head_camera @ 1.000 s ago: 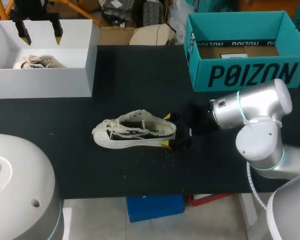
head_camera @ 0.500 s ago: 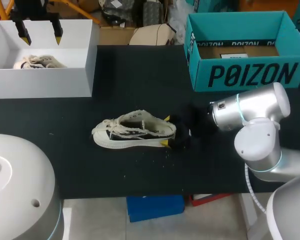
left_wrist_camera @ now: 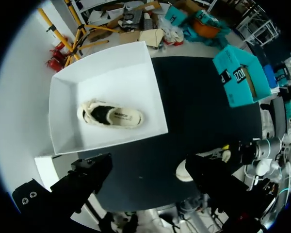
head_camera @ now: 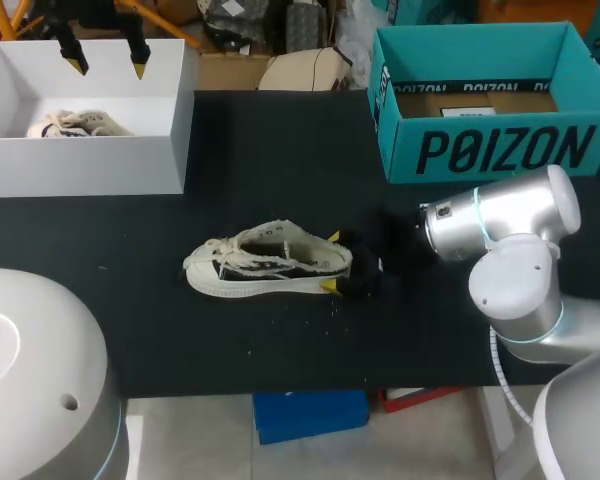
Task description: Take the shoe out of the shoebox, open the shoe tongue, remove and reinsert the insole, then place the shoe into the shoebox
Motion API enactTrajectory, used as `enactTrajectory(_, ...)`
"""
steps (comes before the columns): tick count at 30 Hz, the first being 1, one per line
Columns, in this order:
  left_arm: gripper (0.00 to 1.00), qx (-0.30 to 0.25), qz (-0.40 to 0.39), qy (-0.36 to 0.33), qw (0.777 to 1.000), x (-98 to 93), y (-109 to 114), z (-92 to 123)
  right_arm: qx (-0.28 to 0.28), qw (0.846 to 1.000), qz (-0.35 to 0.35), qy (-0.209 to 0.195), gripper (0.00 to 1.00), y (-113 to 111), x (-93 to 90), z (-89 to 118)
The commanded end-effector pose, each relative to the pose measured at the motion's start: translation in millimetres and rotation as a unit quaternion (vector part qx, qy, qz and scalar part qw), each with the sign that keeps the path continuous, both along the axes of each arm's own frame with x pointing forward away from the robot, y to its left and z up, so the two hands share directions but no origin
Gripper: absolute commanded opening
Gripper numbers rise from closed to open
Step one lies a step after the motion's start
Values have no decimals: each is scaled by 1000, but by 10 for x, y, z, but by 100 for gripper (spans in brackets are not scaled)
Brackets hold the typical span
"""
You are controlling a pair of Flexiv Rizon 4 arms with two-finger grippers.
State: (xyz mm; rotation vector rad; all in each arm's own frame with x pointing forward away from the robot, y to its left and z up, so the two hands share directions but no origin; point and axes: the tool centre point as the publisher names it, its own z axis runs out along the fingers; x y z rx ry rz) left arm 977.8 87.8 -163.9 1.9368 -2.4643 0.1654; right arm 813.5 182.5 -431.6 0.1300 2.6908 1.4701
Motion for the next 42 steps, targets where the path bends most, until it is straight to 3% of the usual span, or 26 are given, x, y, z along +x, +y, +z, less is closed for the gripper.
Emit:
enactTrajectory(1, 100, -32, -201, -82, 976, -358, -141, 14, 0, 1000, 0, 0, 0, 19, 2, -29)
enactTrajectory(5, 100, -6, -271, -83, 959, -521, -378, -36, 0, 1000, 0, 0, 0, 19, 2, -29)
enactTrajectory(7, 100, 2, -251, -66, 966, -525, -462, -64, 0, 1000, 0, 0, 0, 19, 2, -29)
enactTrajectory(13, 100, 76, -75, -43, 993, -505, -621, -107, 0, 1000, 0, 0, 0, 19, 2, -29)
enactTrajectory(25, 100, 70, 86, -11, 994, -838, -1039, -313, 0, 1000, 0, 0, 0, 19, 2, -29)
enactTrajectory(30, 100, 28, 61, 20, 998, -938, -1217, -391, 0, 1000, 0, 0, 0, 19, 2, -29)
enactTrajectory(42, 100, 28, 61, 20, 998, -938, -1217, -391, 0, 1000, 0, 0, 0, 19, 2, -29)
